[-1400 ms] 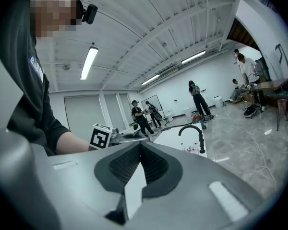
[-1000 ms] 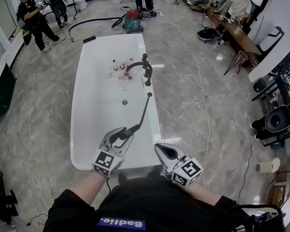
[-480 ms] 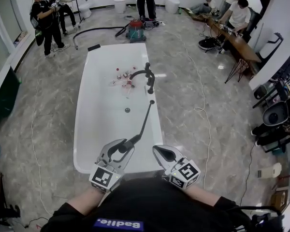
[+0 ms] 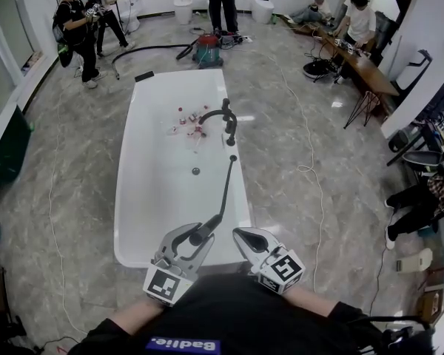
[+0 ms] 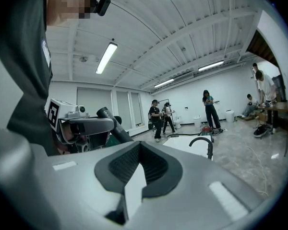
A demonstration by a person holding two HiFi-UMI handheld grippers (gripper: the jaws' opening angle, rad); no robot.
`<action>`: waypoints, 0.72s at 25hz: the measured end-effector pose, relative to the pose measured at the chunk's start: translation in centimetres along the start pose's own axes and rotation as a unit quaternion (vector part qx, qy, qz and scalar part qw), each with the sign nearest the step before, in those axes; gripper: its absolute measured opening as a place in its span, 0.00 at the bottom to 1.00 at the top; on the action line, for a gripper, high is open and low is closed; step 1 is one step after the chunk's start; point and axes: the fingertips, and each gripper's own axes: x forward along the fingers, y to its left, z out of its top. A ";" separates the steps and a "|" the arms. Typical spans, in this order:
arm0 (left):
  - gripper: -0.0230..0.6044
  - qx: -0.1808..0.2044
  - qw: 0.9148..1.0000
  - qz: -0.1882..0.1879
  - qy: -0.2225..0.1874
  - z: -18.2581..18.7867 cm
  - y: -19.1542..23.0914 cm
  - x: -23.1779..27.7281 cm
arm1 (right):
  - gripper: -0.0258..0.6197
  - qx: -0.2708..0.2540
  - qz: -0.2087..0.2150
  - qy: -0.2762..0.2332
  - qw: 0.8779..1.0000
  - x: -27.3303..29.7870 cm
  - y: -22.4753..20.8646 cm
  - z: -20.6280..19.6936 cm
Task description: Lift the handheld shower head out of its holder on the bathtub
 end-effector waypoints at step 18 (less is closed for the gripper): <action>0.26 0.006 1.000 -0.006 0.005 0.0 -1.5 -0.1 | 0.04 -0.002 0.015 0.003 1.000 -0.7 1.1 0.3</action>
